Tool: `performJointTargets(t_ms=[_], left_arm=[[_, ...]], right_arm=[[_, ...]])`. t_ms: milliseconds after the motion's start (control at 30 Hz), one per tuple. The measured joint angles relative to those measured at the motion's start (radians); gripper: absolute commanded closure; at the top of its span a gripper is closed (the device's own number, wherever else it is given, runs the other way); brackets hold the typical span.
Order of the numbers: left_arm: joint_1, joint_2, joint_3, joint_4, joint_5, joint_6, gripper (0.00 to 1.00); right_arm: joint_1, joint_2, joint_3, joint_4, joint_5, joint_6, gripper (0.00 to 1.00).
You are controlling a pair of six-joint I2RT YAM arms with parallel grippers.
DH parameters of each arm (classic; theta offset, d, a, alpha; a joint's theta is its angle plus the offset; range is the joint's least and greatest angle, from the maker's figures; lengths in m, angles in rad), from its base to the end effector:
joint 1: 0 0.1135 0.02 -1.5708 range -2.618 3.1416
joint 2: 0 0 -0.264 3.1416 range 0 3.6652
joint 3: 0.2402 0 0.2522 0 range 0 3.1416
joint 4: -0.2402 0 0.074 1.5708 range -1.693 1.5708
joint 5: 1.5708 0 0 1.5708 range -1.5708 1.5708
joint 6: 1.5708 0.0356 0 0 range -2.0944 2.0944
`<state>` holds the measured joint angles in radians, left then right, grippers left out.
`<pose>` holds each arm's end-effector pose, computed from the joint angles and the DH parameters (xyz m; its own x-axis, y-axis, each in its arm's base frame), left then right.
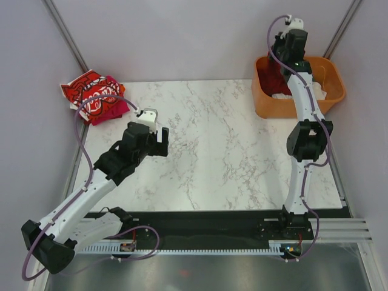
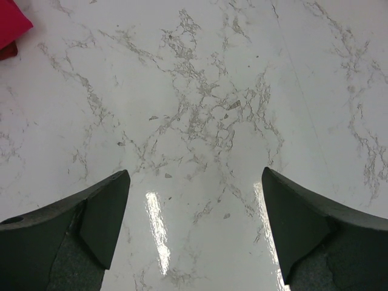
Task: Fold and stack the t-shirts
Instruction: Grab the tshirt from the pile, then move the tshirt to the center of the board
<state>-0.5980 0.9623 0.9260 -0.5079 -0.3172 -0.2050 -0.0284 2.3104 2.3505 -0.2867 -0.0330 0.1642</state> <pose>0.1784 -0.1081 0.3254 -0.4829 0.0950 -0.8705 0.2207 0.9752 -0.0161 0.5464 -0.0143 0.3515 -0.2413 0.1703 -0.9554 0.0363 0.9854 0.1665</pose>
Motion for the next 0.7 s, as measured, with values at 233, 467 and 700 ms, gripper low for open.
performJointTargets(t_ms=[233,467,700], left_arm=[[0.0,-0.016,0.0,0.0,-0.014,0.0,0.04],[0.001,-0.059,0.0,-0.014,-0.068,0.0,0.0],[0.003,-0.055,0.0,-0.014,-0.075,0.0,0.0]], right_arm=[[0.193,-0.489,0.043,0.018,-0.097,-0.024,1.0],[0.135,-1.091,-0.362,0.176,-0.002,-0.063,0.35],[0.141,-1.231,-1.0,0.089,0.053,0.021,0.02]])
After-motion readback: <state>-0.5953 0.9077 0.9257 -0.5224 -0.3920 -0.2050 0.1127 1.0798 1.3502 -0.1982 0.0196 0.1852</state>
